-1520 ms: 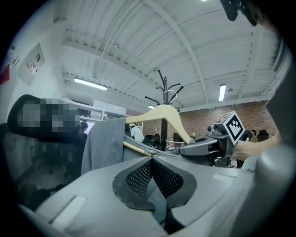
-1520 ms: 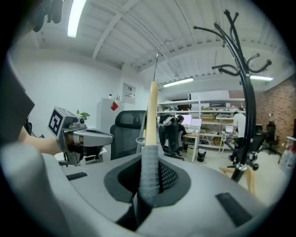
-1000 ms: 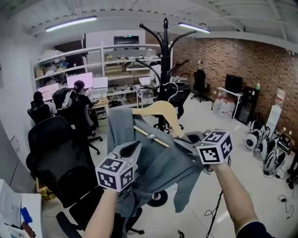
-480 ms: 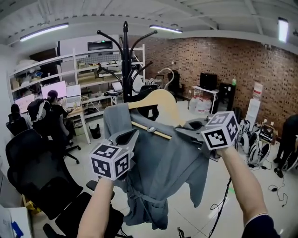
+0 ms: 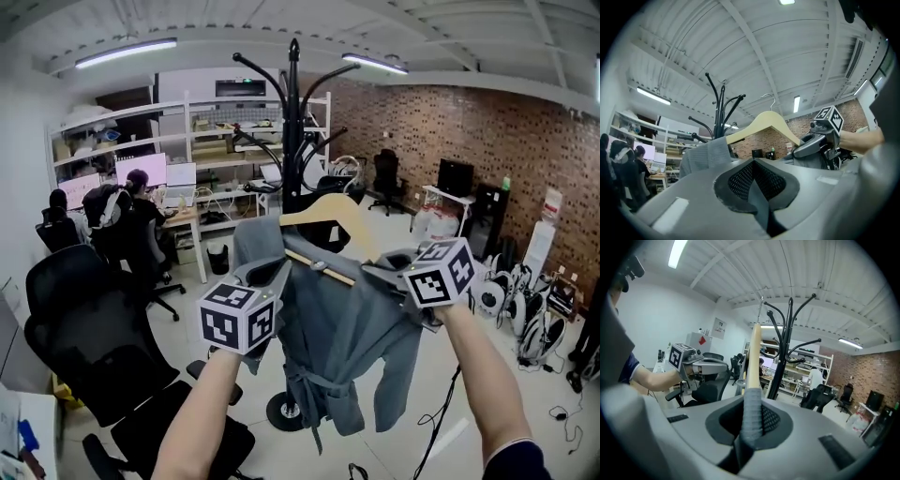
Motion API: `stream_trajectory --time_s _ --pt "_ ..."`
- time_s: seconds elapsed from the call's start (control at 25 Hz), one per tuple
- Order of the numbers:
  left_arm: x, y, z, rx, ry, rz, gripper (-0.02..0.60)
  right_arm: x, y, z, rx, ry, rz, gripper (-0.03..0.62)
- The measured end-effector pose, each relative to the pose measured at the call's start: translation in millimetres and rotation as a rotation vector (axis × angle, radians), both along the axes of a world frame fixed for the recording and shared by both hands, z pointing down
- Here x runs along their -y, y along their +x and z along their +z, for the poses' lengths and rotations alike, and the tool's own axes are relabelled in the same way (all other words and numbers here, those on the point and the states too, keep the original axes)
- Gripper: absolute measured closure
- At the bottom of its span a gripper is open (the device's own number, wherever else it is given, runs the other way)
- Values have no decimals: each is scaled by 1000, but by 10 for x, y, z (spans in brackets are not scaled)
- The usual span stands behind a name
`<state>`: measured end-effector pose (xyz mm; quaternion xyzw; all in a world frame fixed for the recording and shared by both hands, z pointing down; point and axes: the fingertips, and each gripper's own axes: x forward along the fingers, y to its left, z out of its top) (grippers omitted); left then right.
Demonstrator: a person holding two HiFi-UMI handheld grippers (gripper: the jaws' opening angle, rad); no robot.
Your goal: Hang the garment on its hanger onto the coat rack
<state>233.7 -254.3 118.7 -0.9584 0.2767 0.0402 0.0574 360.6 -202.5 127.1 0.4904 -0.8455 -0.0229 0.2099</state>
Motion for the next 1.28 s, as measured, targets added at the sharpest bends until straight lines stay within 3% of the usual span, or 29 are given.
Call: stream_trajectory --time_s 0.32,0.72,1.28 --pt "359 -243 5 4 -10 -68 584 823 -224 195 4 -51 -15 559" --pt "1080 -569 255 15 -52 -59 584 1926 -414 554 38 -129 53 558" --pt "1397 -505 490 23 -87 -21 584 2368 -349 1177 40 -234 107 557"
